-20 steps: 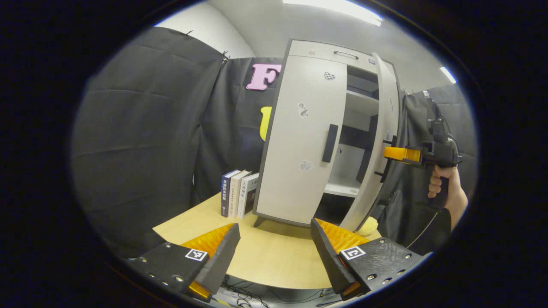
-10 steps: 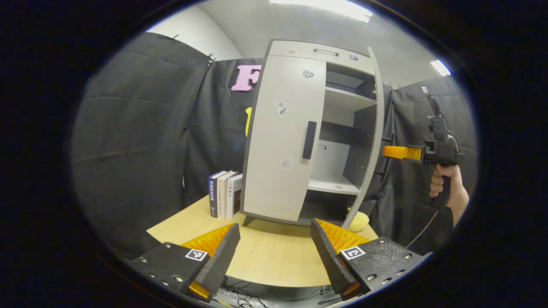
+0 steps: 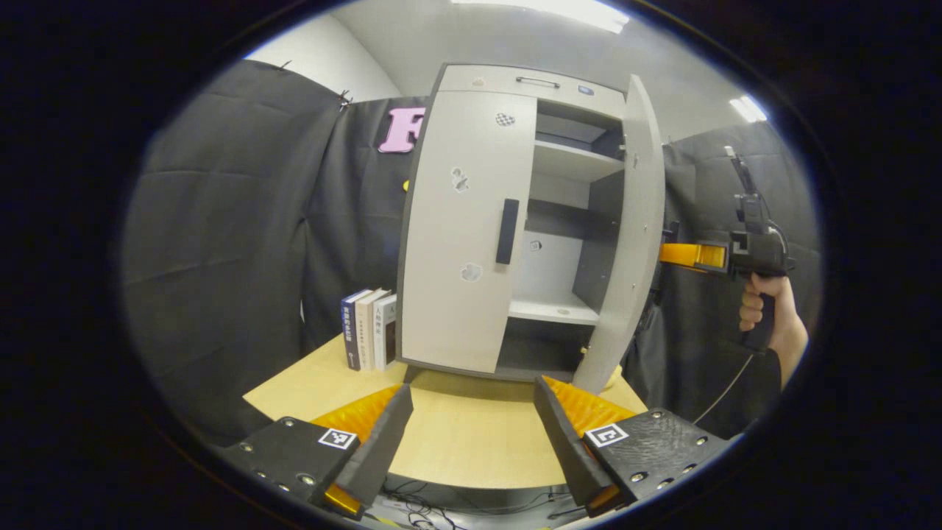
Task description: Open the right door of the double-door shoe cabinet with the right hand, and open the left door with the left hand.
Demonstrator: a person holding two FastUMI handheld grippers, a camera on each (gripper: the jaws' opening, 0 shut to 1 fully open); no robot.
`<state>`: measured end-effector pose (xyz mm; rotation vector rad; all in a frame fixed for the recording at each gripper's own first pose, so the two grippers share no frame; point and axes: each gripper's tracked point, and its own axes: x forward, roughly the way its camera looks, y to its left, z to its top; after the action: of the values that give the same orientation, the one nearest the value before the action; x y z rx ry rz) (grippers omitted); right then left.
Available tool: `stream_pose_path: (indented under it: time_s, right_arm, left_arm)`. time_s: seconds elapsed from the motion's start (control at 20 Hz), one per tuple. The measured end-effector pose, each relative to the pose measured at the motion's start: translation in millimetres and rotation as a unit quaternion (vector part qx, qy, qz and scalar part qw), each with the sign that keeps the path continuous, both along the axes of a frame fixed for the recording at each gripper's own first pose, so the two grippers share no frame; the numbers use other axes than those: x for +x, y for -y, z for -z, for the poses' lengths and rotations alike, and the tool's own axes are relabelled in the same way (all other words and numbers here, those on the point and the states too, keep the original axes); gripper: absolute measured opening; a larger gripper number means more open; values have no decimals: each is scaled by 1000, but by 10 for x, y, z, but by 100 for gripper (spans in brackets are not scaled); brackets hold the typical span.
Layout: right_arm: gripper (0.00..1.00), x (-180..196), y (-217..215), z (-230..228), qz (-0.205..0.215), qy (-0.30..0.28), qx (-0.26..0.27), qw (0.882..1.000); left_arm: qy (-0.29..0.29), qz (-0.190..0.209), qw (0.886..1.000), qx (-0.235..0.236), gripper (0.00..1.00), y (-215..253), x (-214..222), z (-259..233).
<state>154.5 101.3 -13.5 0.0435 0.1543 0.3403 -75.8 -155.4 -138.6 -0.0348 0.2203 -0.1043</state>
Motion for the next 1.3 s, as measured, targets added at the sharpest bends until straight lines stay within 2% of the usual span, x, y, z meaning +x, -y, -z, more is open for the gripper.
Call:
stream_pose_path:
  time_s: [0.25,0.3,0.4,0.5,0.55,0.6,0.7,1.15,1.2,1.3]
  right_arm:
    - [0,55,203,-34,52,9,2,999]
    - [7,61,273,-40,64,10,2,998]
    - [3,42,500,-66,93,11,6,996]
    - [3,4,471,-81,70,-10,49,996]
    - [0,29,489,-65,74,-9,60,995]
    - [3,40,489,-64,79,-4,59,995]
    - [3,56,514,-68,97,4,45,994]
    - [3,-53,544,7,159,-9,36,987]
    - [7,-93,524,9,169,-7,34,985]
    - [0,-147,513,34,190,-2,36,981]
  left_arm:
    - [-2,15,1000,3,96,139,17,14]
    - [-4,18,1000,2,96,171,32,14]
    - [-4,26,1000,2,97,253,56,-4]
    - [-4,36,999,5,96,294,80,-27]
    - [-4,43,999,5,96,328,96,-35]
    - [-5,49,999,3,97,356,124,-46]
    - [-6,60,998,0,96,344,160,-68]
    - [-4,66,998,-22,96,-326,687,-141]
    - [-7,66,998,-24,96,-413,769,-150]
    - [-7,71,997,-32,97,-557,912,-184]
